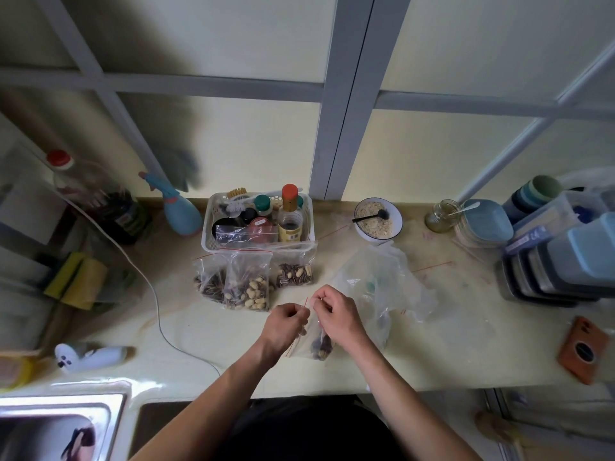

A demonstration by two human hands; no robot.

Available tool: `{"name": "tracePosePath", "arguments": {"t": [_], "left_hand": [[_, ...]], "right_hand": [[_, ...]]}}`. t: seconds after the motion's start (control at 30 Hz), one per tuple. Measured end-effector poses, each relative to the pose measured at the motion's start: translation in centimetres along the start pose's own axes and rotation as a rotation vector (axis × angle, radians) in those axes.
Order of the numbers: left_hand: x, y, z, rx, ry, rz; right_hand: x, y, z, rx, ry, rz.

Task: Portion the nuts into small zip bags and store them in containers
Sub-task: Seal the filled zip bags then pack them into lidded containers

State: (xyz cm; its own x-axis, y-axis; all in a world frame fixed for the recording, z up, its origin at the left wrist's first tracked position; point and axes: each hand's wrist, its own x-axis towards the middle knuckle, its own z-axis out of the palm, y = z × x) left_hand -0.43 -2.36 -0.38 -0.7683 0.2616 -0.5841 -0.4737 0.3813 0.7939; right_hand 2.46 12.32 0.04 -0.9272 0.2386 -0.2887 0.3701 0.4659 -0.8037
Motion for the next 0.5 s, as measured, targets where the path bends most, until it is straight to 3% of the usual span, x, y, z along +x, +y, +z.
{"name": "tracePosePath", "arguments": {"t": [0.5], "left_hand": [[-0.51, -0.2, -0.09, -0.029, -0.072, -0.048]], "right_hand": [[-0.12, 0.44, -0.24, 0.0, 0.042, 0.018]]}}
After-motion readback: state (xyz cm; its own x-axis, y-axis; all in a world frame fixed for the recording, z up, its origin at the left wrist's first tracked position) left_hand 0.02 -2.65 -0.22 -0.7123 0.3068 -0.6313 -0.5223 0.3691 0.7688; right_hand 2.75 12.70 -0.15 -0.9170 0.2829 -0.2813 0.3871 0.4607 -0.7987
